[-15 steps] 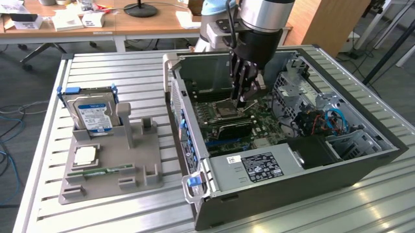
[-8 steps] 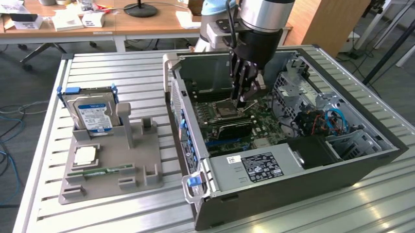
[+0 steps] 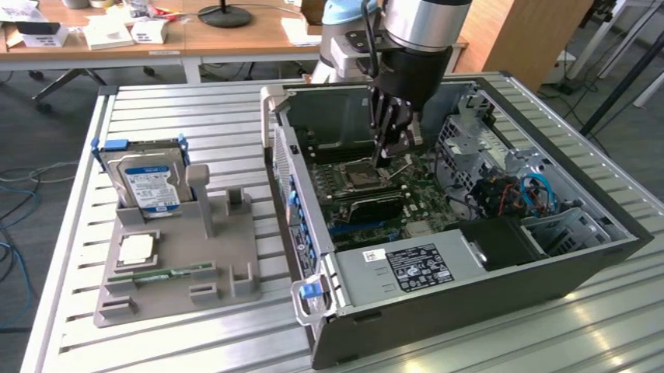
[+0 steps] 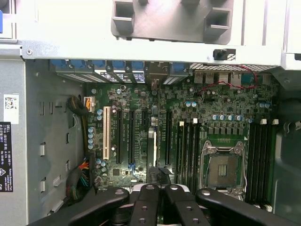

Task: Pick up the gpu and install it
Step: 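Press down on the gpu until it lock into place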

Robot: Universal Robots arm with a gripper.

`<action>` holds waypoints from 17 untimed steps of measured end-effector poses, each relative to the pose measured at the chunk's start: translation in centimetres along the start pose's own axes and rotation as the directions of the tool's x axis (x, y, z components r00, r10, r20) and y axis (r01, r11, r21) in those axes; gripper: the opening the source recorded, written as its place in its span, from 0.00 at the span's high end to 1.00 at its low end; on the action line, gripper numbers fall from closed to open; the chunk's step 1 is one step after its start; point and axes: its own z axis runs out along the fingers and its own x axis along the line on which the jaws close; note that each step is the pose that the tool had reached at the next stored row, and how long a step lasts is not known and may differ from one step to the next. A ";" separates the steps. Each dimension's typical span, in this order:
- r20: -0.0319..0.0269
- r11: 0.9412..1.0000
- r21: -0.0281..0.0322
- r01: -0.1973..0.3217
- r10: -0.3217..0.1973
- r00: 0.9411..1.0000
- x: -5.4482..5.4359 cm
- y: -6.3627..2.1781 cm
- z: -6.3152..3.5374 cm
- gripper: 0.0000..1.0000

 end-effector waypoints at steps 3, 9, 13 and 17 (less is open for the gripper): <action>0.000 1.000 0.000 0.000 0.000 1.000 0.0 0.00 0.00 0.90; 0.000 1.000 0.000 0.000 0.000 1.000 0.0 0.00 0.26 0.90; 0.000 1.000 0.000 0.000 0.000 1.000 0.0 0.00 0.99 0.90; 0.000 1.000 0.000 0.000 0.000 1.000 0.0 0.00 1.71 0.90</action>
